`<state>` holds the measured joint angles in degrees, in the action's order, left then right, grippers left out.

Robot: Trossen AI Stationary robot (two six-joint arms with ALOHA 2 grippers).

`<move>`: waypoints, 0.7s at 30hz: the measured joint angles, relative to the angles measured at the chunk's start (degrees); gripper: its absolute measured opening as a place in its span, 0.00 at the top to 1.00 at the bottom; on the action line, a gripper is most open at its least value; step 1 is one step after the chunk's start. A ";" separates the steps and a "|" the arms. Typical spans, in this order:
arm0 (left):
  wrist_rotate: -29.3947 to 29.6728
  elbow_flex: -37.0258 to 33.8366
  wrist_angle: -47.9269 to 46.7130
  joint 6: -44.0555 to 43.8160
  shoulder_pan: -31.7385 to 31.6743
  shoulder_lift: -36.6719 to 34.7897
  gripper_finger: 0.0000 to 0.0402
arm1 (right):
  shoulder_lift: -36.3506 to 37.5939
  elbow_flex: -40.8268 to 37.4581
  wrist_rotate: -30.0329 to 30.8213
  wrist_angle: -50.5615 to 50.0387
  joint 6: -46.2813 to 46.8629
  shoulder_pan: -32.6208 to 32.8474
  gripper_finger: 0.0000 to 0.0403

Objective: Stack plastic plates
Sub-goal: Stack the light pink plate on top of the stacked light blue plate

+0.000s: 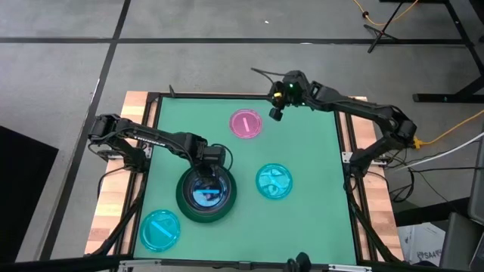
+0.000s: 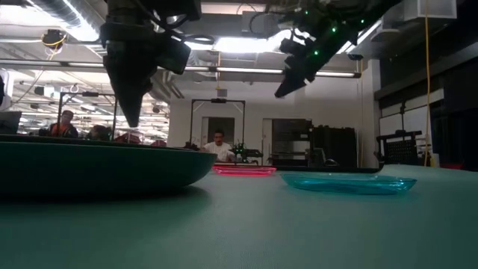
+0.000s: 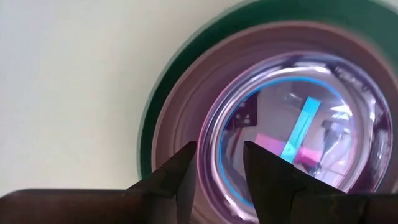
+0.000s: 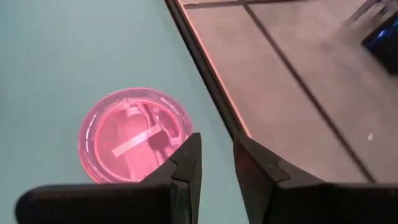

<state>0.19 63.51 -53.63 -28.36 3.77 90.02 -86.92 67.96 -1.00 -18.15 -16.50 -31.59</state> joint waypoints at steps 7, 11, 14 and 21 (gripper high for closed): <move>0.39 0.00 1.27 0.02 0.01 0.02 0.69 | -5.31 0.00 -6.38 -0.07 5.92 -5.50 0.79; 0.43 0.00 1.26 0.02 0.00 0.02 0.69 | -9.50 0.00 -8.96 -0.13 7.65 -7.19 0.79; 0.44 0.00 1.27 0.02 0.01 0.02 0.69 | -12.22 0.00 -9.67 -0.04 7.76 -7.52 0.79; 0.47 0.00 1.27 0.02 0.00 0.02 0.69 | -17.49 0.00 -14.71 0.74 8.93 -7.46 0.79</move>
<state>0.66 63.51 -52.36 -28.34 3.77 90.04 -104.41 67.96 -15.71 -17.41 -7.57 -39.05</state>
